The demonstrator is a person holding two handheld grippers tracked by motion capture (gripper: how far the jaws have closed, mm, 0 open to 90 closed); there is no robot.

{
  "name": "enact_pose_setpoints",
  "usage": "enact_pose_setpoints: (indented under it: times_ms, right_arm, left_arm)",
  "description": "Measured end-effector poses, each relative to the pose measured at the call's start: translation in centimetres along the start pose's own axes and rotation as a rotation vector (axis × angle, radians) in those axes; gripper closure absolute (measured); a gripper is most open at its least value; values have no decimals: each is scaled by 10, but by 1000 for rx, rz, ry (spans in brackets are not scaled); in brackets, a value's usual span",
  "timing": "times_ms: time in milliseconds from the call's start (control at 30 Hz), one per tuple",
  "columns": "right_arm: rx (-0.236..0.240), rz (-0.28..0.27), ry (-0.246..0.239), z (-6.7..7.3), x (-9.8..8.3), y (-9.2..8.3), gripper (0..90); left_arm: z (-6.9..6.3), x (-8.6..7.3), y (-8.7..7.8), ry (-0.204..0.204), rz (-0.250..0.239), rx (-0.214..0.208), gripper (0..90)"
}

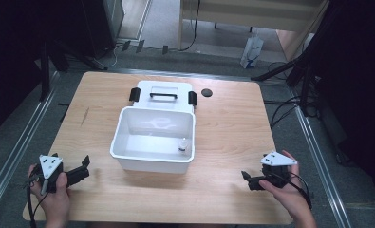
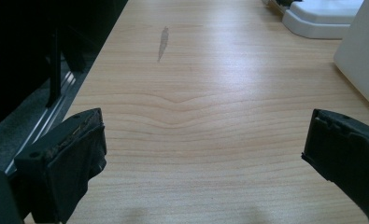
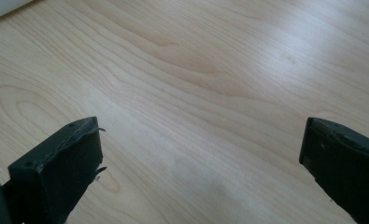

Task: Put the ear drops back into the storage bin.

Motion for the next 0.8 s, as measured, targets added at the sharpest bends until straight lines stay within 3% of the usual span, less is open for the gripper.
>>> enact_pose_setpoints:
  times_ms: [167, 333, 433, 467, 667, 800]
  right_arm:
    - [-34, -42, 32, -1, -16, -2, 0]
    - [-17, -97, 76, -1, -32, -3, 0]
    - [-31, -131, 101, -1, -39, -4, 0]
    - [-31, -131, 101, -1, -39, -4, 0]
    - [-59, -248, 200, -6, -48, -6, 0]
    - [-78, -281, 227, -8, -48, -5, 0]
  left_arm:
    - [0, 0, 0, 0, 4, 1, 0]
    - [0, 0, 0, 1, 4, 2, 1]
    - [0, 0, 0, 6, 6, 4, 1]
    - [0, 0, 0, 6, 6, 4, 1]
    - [0, 0, 0, 3, 7, 3, 1]
    - [-1, 0, 0, 9, 6, 5, 1]
Point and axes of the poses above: each handheld gripper's, and its own axes: y roughly forward along the jaws, x roughly out of its top, z roughly to its left, the point moved 4 cm from there along y, roughly forward along the jaws
